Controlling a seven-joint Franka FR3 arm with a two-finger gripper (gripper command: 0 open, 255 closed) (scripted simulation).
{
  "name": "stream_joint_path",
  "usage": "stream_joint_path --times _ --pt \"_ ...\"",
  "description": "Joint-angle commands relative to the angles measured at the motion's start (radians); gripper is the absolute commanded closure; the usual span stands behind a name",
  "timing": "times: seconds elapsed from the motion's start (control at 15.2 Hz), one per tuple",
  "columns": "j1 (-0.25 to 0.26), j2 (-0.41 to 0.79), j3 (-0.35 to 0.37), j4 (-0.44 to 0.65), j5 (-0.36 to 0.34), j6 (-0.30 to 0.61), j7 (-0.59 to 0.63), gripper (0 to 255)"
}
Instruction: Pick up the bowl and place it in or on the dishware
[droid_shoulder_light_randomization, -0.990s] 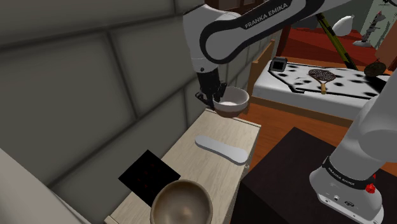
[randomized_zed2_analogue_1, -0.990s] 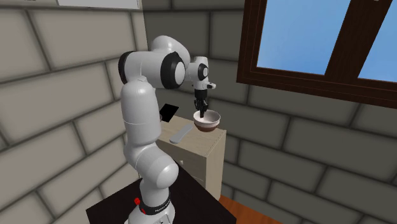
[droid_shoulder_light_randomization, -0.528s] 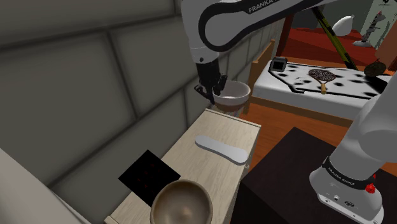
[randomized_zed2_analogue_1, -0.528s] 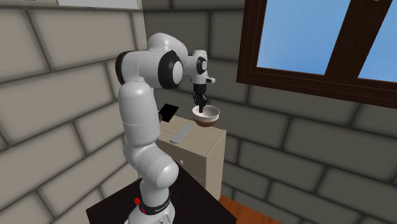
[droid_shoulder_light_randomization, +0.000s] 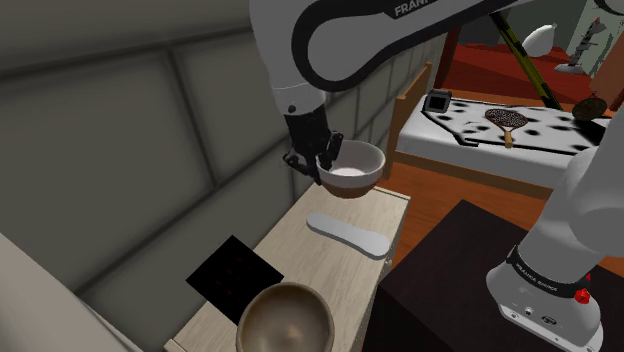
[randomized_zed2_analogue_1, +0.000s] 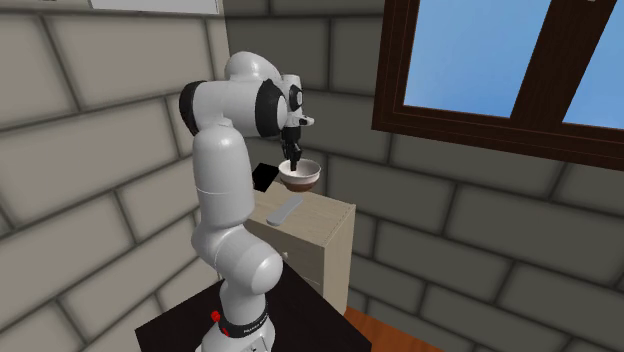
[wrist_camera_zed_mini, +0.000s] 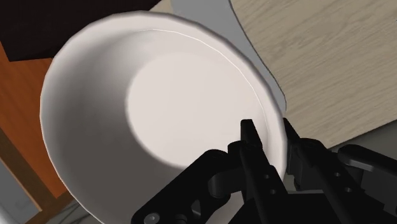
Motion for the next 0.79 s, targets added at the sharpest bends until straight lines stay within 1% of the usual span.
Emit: stream_joint_path --times 0.0,0.4,0.73 --pt "0.027 0.020 0.025 0.026 0.001 -0.011 0.055 255" --pt "0.115 0.117 0.091 0.139 -0.023 -0.046 0.213 255" --pt "0.208 0.230 0.131 0.271 -0.064 -0.087 0.346 255"
